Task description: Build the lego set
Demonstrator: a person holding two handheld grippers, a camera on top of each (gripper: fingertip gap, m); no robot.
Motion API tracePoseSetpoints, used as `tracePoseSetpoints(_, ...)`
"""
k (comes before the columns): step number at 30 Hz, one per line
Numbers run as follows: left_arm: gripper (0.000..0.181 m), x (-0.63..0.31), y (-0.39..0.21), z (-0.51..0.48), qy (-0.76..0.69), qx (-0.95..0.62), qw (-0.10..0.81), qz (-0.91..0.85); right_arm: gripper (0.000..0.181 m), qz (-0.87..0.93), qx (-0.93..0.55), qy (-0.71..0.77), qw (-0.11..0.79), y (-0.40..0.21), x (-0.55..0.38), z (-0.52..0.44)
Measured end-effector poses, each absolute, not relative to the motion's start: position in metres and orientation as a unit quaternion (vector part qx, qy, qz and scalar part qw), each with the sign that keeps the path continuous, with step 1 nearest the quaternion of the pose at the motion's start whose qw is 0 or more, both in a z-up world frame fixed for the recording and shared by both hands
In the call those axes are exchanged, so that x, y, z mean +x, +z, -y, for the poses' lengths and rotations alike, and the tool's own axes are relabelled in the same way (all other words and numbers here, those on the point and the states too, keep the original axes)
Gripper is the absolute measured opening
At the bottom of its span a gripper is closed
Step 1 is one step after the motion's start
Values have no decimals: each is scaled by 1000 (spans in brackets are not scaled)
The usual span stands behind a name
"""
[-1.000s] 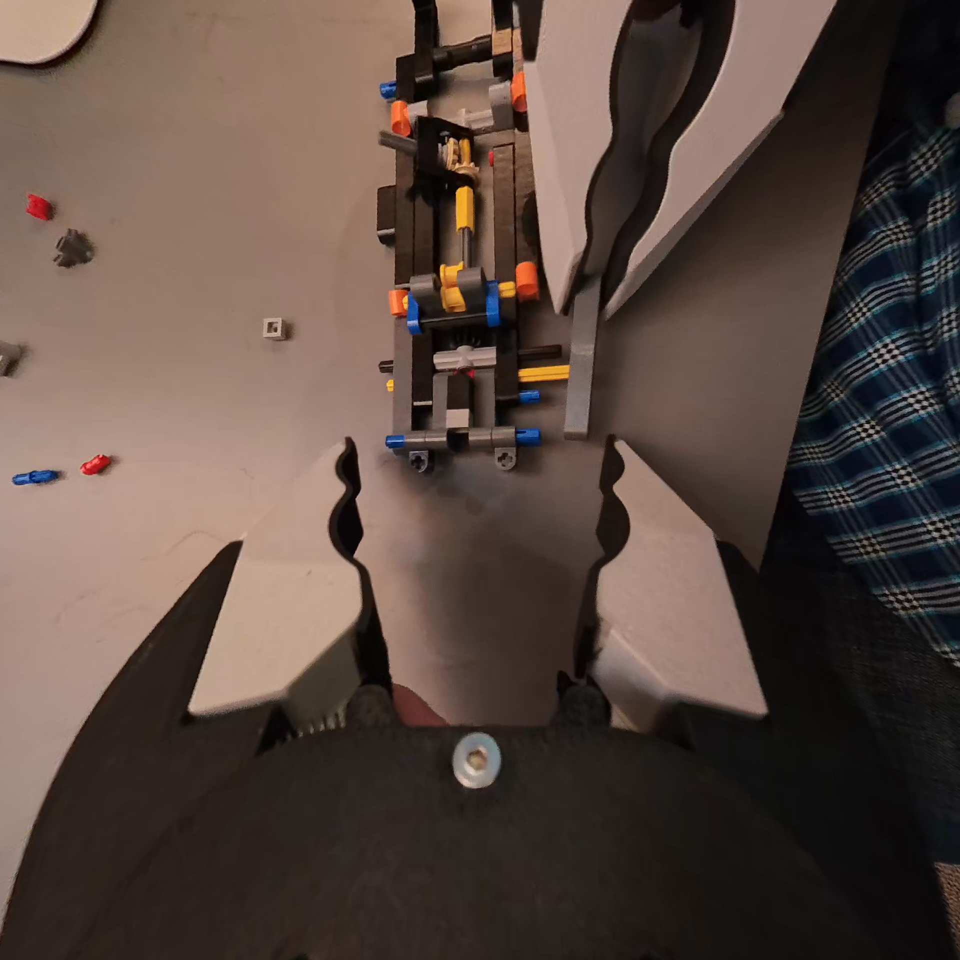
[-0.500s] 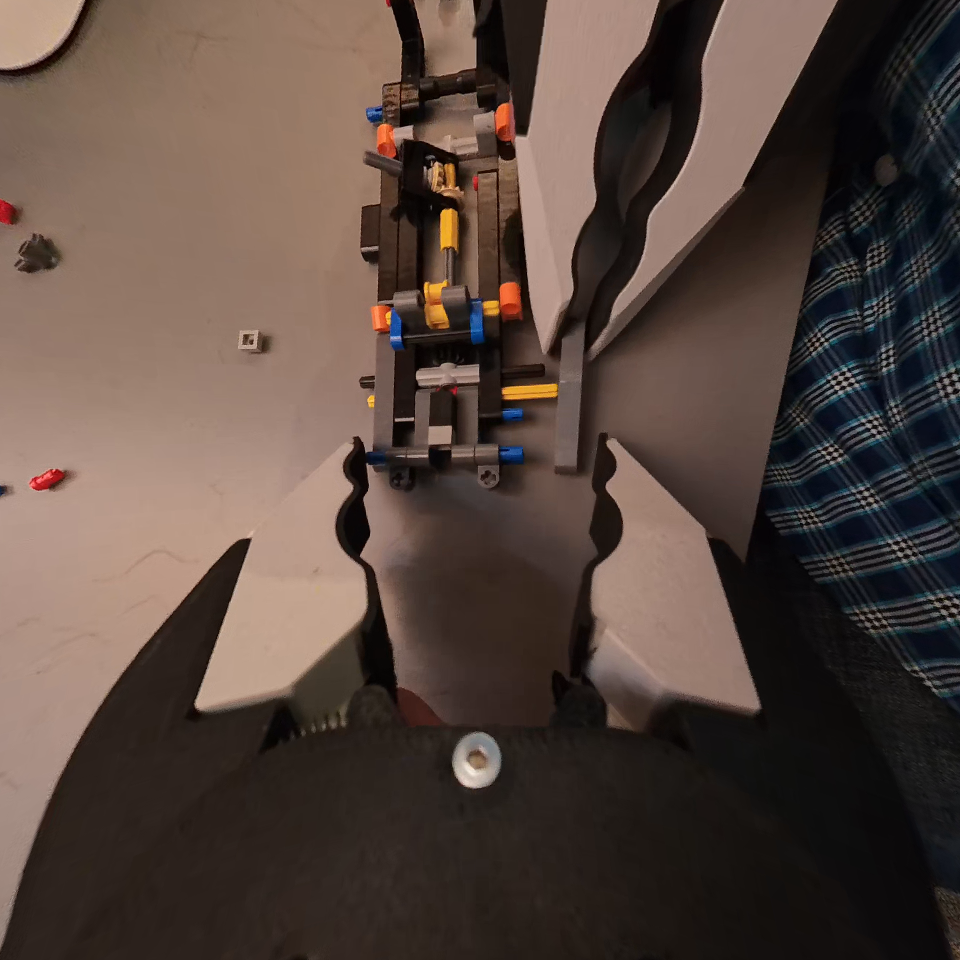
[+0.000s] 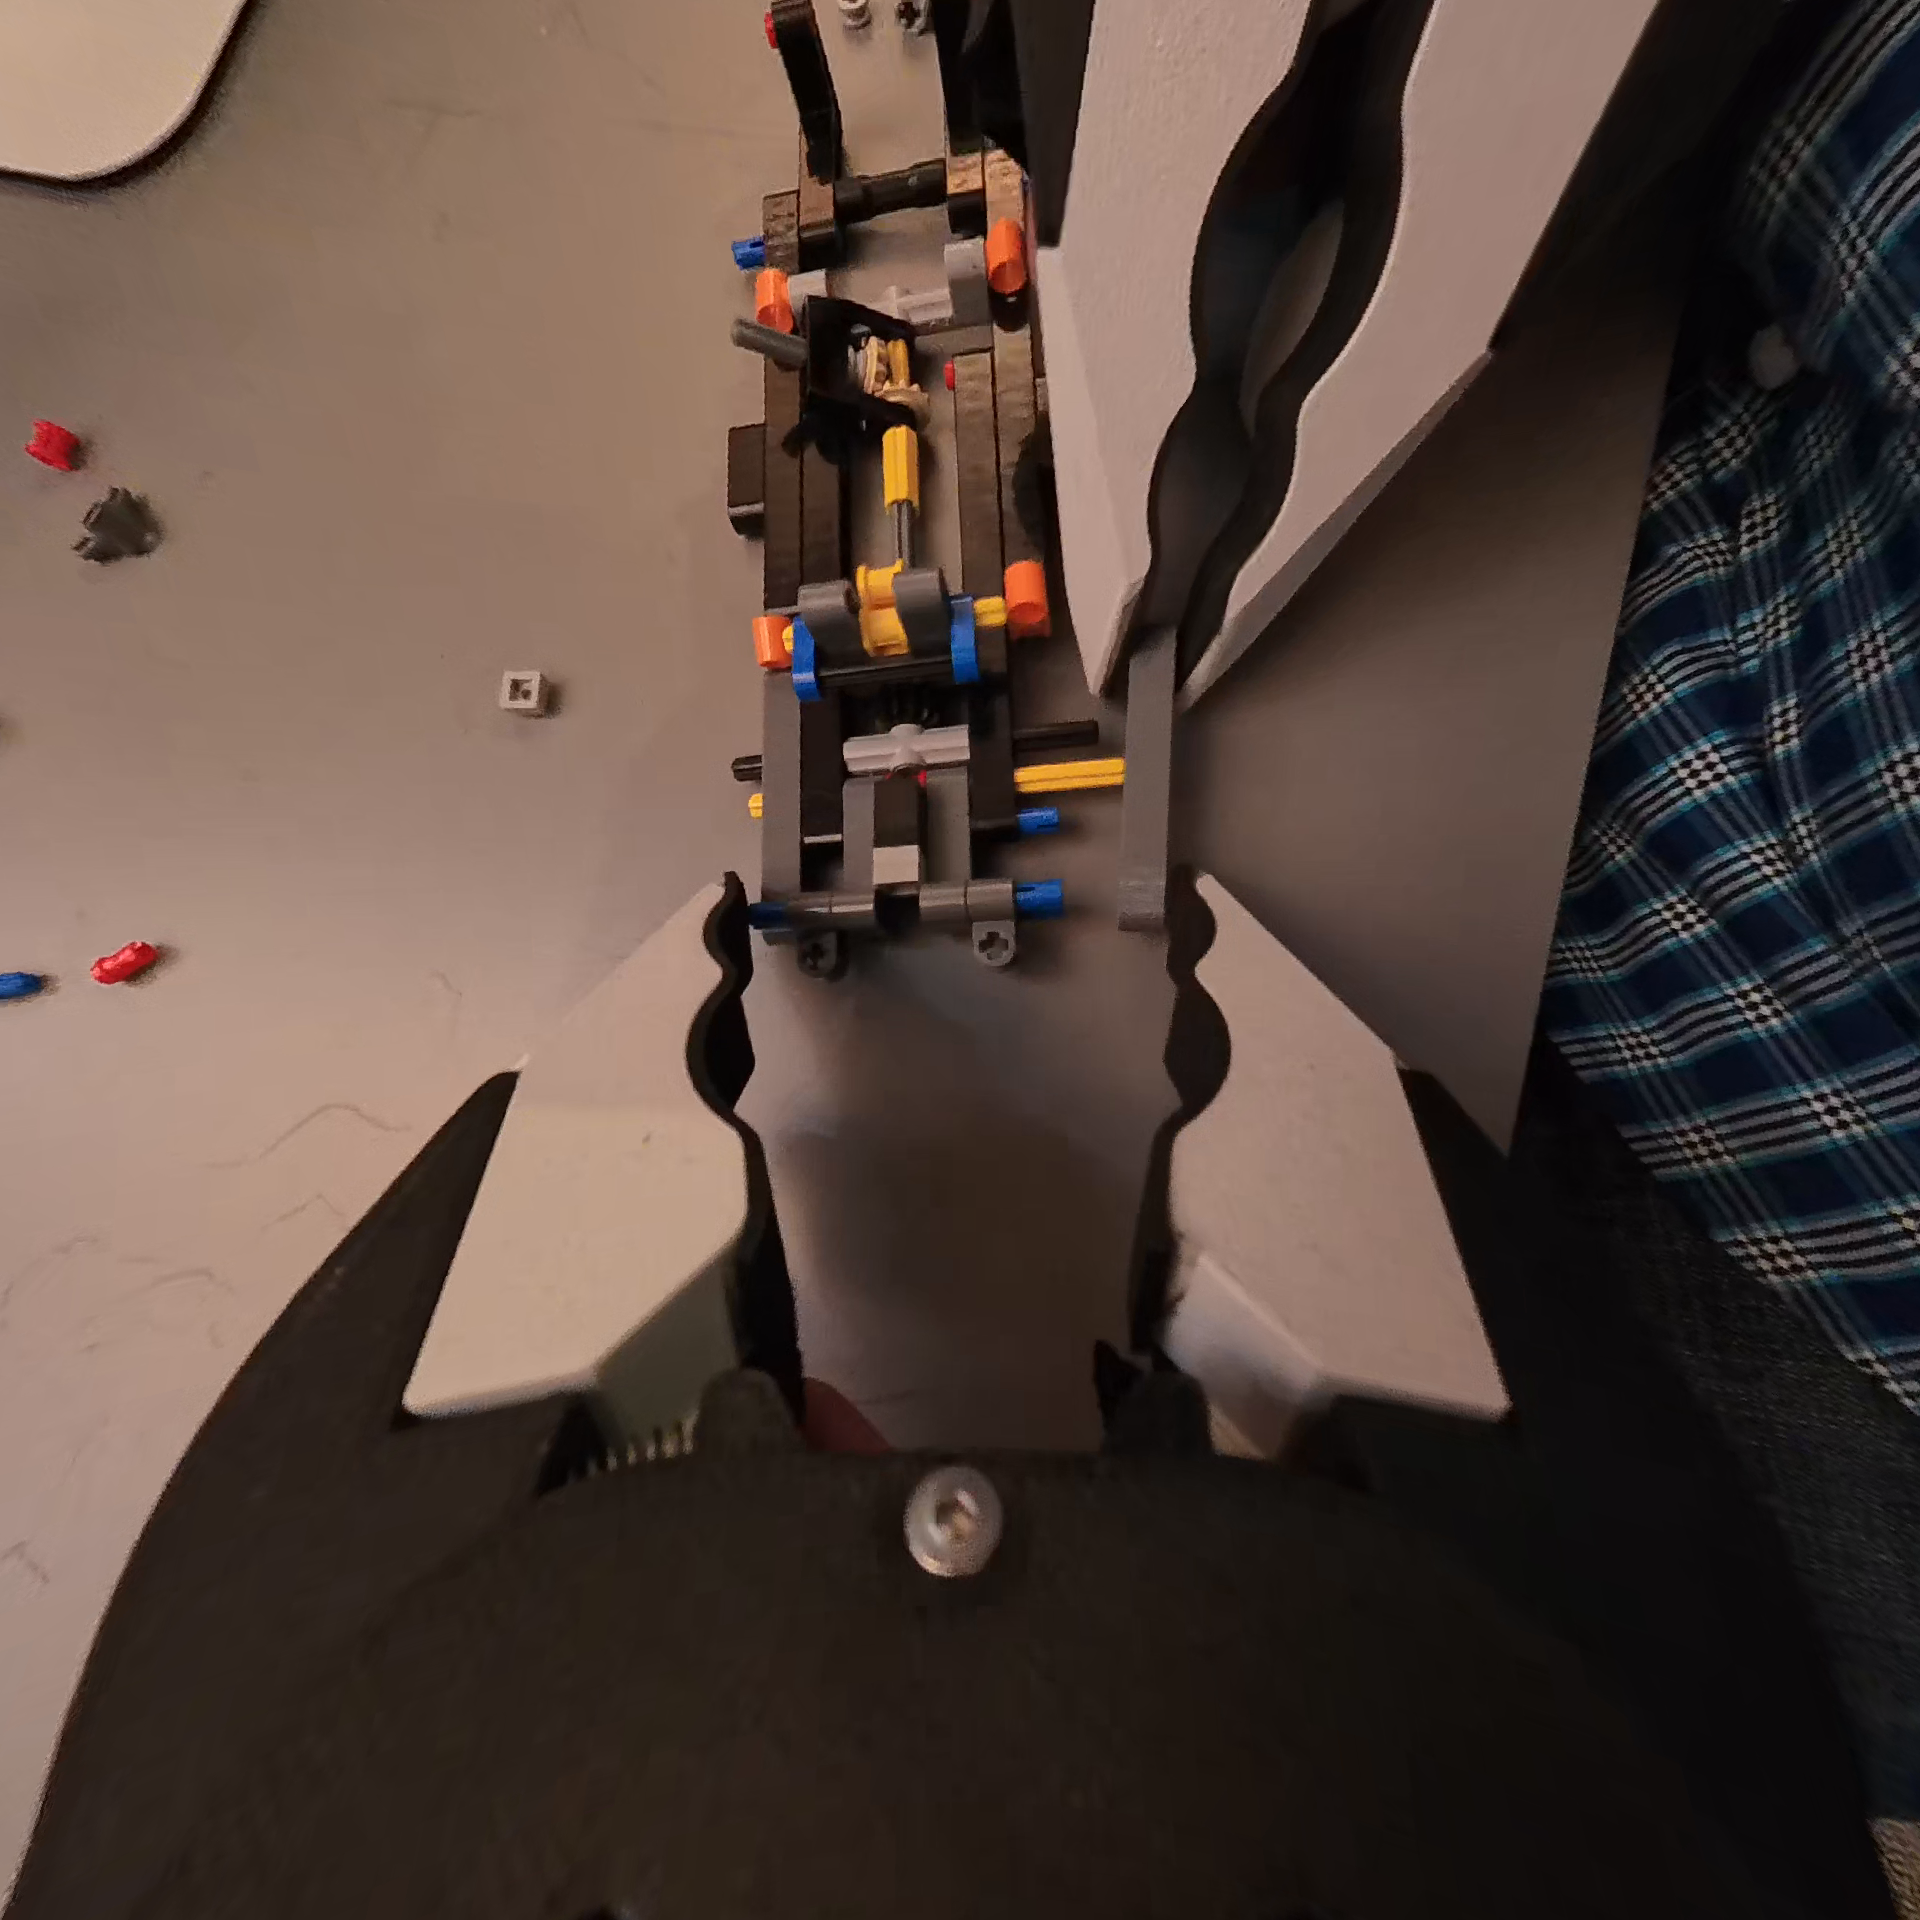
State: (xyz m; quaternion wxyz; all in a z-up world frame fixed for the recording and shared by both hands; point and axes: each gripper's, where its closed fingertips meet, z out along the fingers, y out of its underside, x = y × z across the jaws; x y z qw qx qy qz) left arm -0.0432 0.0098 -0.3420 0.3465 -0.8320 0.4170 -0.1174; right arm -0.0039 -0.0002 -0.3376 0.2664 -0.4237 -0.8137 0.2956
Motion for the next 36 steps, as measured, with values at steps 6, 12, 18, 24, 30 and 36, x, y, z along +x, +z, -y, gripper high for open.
tracePoseSetpoints(6, 78, -43, -342, -10, -116, -832, 346, -419, 7, 811, -425, 302, 267, -337, -4, 0)
tracePoseSetpoints(12, 75, -42, -342, -10, -117, -831, 348, -417, 7, 812, -423, 295, 272, -338, -4, -3)
tracePoseSetpoints(18, 78, -43, -340, -12, -106, -827, 350, -427, 7, 818, -418, 286, 273, -337, -2, -8)
tracePoseSetpoints(24, 90, -41, -338, -15, -101, -822, 339, -446, 6, 829, -401, 282, 269, -337, 1, -9)
tracePoseSetpoints(30, 90, -37, -341, -19, -108, -821, 326, -456, 6, 831, -399, 284, 263, -337, 1, -13)
tracePoseSetpoints(36, 76, -33, -341, -22, -116, -820, 327, -455, 6, 828, -402, 290, 261, -338, -1, -15)
